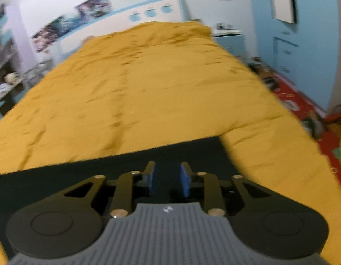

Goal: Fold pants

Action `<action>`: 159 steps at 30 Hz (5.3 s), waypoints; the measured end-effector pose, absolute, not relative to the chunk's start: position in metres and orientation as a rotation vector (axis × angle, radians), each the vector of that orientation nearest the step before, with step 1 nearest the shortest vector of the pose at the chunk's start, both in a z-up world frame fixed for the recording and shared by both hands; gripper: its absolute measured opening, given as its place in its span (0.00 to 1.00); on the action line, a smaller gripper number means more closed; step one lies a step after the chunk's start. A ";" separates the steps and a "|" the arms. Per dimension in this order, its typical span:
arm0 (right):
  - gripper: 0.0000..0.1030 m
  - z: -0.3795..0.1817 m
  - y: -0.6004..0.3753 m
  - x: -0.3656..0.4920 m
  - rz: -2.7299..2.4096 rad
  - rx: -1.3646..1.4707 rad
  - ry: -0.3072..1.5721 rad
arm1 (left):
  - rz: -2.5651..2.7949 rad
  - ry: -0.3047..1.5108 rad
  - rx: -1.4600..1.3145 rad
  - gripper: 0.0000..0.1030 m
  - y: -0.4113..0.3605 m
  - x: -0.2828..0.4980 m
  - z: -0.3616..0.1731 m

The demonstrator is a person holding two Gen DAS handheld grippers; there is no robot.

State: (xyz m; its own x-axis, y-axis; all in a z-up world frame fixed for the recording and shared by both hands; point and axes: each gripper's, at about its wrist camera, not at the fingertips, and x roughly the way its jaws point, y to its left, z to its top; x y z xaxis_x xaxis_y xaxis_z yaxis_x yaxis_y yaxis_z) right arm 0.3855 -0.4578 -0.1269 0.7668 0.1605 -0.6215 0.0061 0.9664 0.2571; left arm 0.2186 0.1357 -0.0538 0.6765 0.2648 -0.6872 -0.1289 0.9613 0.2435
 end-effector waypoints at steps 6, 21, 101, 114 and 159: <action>0.24 -0.129 -0.383 0.348 0.183 0.220 0.716 | 0.270 0.829 0.244 0.44 0.161 0.206 -0.071; 0.28 -0.122 -0.312 0.339 0.086 0.040 0.791 | 0.197 0.688 0.273 0.00 0.194 0.227 -0.065; 0.31 -0.099 -0.251 0.246 0.178 -0.084 0.904 | 0.343 0.570 -0.447 0.03 0.351 0.255 -0.013; 0.37 -0.090 -0.269 0.259 0.244 0.024 0.844 | 0.078 0.430 0.152 0.03 0.113 0.267 0.039; 0.40 -0.172 -0.171 0.395 0.546 0.727 1.109 | -0.098 0.832 -0.254 0.17 0.087 0.280 -0.083</action>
State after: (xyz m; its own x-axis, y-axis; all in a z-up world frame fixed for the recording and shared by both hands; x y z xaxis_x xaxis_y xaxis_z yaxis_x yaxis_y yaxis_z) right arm 0.3945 -0.1711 -0.1724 0.3580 0.7160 -0.5993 -0.0386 0.6526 0.7567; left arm 0.2800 0.0873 -0.0834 0.6710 -0.1854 -0.7179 -0.0128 0.9652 -0.2612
